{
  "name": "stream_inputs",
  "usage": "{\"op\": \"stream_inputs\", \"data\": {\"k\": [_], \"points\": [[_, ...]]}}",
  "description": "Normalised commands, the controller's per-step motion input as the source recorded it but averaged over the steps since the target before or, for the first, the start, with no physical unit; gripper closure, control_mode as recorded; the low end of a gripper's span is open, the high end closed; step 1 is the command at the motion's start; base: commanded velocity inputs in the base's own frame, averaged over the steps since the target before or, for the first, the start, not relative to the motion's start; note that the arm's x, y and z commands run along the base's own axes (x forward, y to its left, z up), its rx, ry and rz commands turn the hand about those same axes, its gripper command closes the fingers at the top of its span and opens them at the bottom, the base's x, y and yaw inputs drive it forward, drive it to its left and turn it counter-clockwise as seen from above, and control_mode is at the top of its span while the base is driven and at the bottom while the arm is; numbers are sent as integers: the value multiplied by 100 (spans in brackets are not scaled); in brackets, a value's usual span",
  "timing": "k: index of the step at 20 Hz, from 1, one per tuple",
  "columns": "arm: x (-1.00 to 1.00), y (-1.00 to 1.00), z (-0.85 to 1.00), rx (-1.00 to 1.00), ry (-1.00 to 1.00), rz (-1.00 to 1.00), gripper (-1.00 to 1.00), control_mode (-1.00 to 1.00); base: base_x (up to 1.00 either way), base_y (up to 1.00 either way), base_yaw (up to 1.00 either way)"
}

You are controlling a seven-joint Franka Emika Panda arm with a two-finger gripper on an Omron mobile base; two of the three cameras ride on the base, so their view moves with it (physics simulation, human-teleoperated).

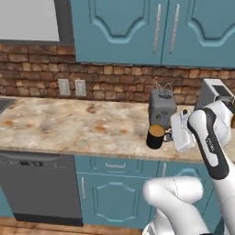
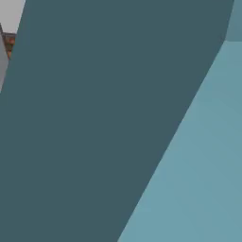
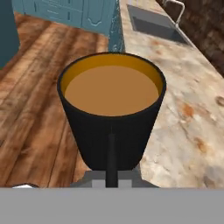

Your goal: Pick up the brewed coffee from the coffee machine and place it next to the breakfast plate on the dining counter.

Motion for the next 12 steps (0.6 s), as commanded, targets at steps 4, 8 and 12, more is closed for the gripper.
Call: {"op": "stream_inputs", "data": {"k": [4,8,12], "points": [[0,0,0,0,0,0,100,100,-6,7,100],[0,0,0,0,0,0,100,100,0,0,100],[0,0,0,0,0,0,100,100,4,0,96]]}}
